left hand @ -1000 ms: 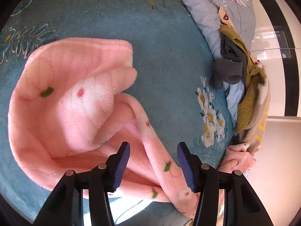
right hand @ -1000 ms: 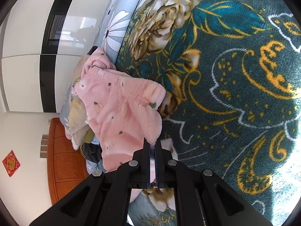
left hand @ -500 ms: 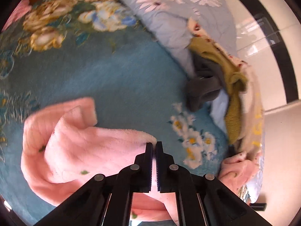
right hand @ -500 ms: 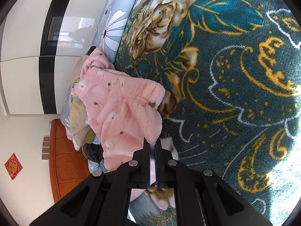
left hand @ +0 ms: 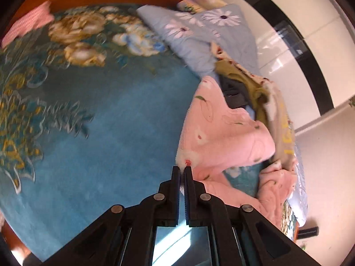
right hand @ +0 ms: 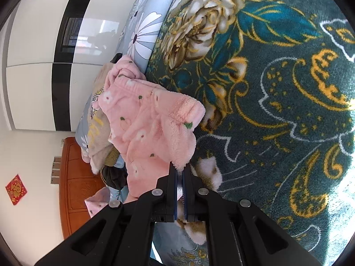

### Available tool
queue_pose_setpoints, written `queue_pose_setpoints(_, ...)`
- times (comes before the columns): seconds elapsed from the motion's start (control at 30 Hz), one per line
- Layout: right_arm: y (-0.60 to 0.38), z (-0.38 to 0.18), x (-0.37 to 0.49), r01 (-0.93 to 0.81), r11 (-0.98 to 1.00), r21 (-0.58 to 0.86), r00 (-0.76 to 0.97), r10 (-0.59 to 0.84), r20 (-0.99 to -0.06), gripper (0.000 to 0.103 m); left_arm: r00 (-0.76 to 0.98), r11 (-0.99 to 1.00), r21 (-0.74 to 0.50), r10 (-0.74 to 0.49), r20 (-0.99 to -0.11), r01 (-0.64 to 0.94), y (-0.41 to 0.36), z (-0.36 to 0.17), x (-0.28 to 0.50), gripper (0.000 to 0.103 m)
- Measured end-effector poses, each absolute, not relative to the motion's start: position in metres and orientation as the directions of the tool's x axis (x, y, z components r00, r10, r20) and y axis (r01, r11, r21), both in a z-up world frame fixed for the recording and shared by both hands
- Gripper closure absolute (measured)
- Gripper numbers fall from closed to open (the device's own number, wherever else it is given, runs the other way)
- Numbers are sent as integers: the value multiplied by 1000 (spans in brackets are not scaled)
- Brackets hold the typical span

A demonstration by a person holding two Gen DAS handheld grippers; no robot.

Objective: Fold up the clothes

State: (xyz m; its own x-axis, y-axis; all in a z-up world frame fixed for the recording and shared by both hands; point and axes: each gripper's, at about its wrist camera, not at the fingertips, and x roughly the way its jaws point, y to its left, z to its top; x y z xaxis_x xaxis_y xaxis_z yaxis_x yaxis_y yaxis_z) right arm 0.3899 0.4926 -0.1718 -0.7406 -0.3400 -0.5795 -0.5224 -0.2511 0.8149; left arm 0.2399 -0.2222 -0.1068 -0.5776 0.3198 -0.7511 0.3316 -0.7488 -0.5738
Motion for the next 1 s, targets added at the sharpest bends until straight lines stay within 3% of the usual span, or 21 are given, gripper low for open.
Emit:
queue_pose_setpoints(0.27,485,-179,396,-565,-282,776,-691,-353,-631,99,-524,-591,-640,387,-759,491,-252,-185,296,99)
queue_pose_setpoints(0.37,482,-180,394,-579,-286,764,-677,-354,-646,99,-541,-594,-646,380,-750,479,-262,-173,287,98)
queue_pose_setpoints(0.47,478,-183,393,-594,-298,748,-661,-349,-664,99,-537,-625,-624,359,-763,468,-268,-164,267,90)
queue_pose_setpoints(0.53,476,-186,393,-605,-294,740,-653,-348,-673,99,-518,-659,-599,351,-780,455,-267,-165,245,75)
queue_pose_setpoints(0.63,475,-187,393,-617,-299,728,-642,-343,-686,99,-489,-710,-554,331,-807,434,-259,-170,210,64)
queue_pose_setpoints(0.83,477,-182,391,-642,-335,690,-610,-322,-724,99,-474,-719,-548,337,-814,429,-248,-193,154,56)
queue_pose_setpoints(1.0,475,-179,386,-663,-362,655,-580,-305,-755,99,-437,-747,-528,350,-829,403,-238,-210,117,55)
